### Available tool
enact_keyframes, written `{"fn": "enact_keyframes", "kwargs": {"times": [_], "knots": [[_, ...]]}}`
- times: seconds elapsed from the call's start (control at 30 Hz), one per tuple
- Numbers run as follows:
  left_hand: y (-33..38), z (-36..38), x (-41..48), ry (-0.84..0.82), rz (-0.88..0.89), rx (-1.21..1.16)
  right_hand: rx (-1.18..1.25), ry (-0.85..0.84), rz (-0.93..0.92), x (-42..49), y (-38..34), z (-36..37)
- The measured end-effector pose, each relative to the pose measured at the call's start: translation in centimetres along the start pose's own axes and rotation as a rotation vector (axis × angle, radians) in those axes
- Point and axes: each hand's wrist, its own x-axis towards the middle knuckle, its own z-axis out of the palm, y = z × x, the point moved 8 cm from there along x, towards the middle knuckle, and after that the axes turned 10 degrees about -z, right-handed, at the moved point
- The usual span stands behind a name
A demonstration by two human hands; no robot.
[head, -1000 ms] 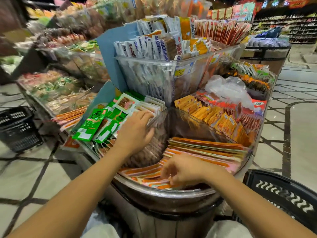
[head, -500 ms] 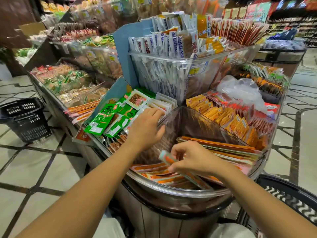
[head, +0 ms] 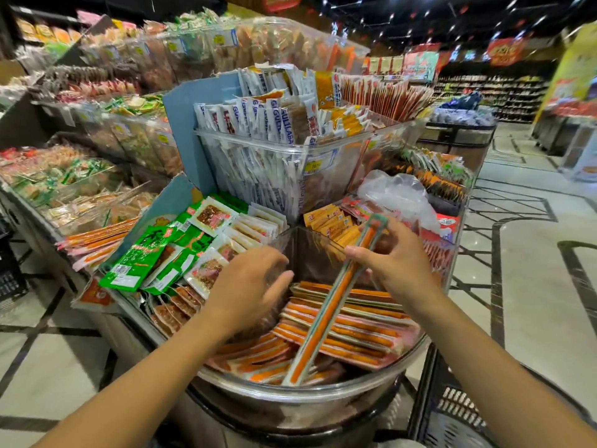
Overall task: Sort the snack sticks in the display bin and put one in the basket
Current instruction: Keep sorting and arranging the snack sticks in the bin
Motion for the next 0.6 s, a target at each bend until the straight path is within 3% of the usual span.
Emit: {"fn": "enact_keyframes", "kwargs": {"times": [0.07, 0.13, 0.33, 0.6], "knots": [[1.3, 2.5, -1.3, -0.242, -0.109, -0.211, -0.044, 0.06, 0.002, 0.1, -0.1, -0.8], [2.1, 4.7, -2.8, -0.375, -0.157, -0.331, -0.025, 0.117, 0.003, 0.2, -0.3, -1.4], [1.7, 5.2, -3.7, -0.378, -0.186, -0.422, 0.051, 0.186, 0.055, 0.0, 0.3, -2.2], [1.9, 5.6, -4.1, -0.454, -0.182, -0.357, 0.071, 0.228, 0.086, 0.2, 0.0, -2.6]]}}
